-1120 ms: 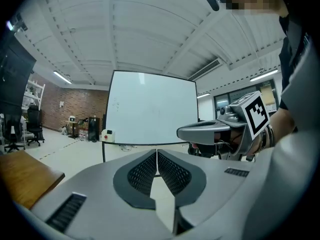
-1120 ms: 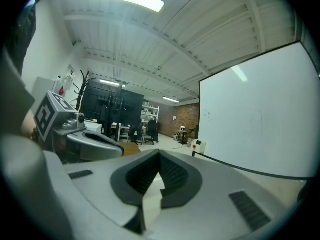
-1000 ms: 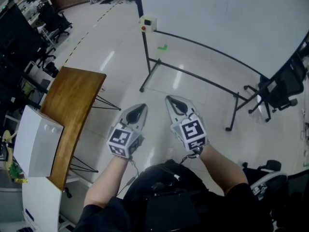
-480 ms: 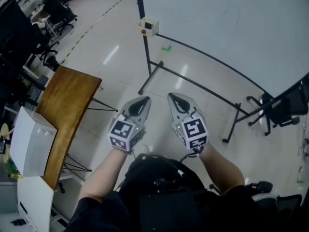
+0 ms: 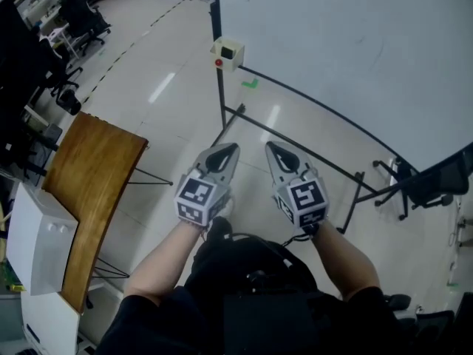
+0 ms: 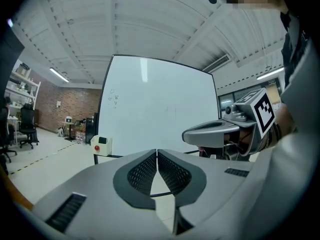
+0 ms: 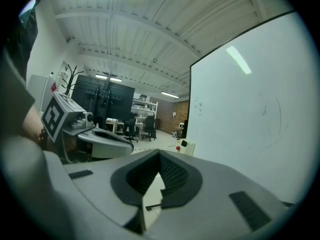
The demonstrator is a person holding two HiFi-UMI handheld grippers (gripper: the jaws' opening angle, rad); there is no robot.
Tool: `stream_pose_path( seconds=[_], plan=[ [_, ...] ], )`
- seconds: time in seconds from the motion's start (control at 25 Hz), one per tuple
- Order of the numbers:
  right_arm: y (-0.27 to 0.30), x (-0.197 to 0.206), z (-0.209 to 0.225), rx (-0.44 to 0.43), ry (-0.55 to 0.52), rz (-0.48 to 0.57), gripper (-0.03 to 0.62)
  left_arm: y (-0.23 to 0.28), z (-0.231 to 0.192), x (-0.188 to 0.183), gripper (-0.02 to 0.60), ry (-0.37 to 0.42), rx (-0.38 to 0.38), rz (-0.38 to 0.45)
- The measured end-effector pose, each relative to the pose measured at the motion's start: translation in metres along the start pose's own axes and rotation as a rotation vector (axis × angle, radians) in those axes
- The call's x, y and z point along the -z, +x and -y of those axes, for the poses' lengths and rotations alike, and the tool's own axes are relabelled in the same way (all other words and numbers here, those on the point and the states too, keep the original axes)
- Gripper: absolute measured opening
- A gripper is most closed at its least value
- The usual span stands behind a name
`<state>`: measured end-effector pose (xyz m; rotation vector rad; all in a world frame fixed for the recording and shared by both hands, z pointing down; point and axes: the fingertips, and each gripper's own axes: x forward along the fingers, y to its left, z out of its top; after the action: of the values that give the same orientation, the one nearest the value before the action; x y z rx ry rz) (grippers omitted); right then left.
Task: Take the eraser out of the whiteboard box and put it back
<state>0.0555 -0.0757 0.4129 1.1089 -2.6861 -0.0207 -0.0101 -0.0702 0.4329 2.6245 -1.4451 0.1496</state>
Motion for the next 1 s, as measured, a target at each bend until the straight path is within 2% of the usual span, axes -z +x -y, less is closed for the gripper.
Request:
stream_pose_path(
  seconds=[0.4, 0.52, 0.6, 0.64, 0.68, 1.0],
  plan=[
    [0.128, -0.011, 0.069, 0.083, 0.036, -0.069, 0.018, 0.104, -0.127, -0.009, 0.02, -0.001, 0.025, -0.037],
    [0.162, -0.01, 0.088, 0.108, 0.046, -0.094, 0.018, 0.134, -0.167, -0.013, 0.044, 0.006, 0.02, -0.051],
    [0.182, -0.008, 0.1, 0.126, 0.051, -0.107, 0.018, 0.154, -0.191, -0.014, 0.092, 0.006, 0.011, -0.059],
    [0.19, -0.007, 0.106, 0.135, 0.056, -0.113, 0.018, 0.164, -0.202, -0.014, 0.093, 0.006, 0.005, -0.065],
    [0.196, -0.005, 0.112, 0.146, 0.063, -0.118, 0.018, 0.174, -0.212, -0.014, 0.132, 0.007, -0.001, -0.071],
    [0.225, 0.001, 0.163, 0.228, 0.099, -0.136, 0.018, 0.252, -0.27, -0.017, 0.204, 0.064, -0.07, -0.121]
  ],
)
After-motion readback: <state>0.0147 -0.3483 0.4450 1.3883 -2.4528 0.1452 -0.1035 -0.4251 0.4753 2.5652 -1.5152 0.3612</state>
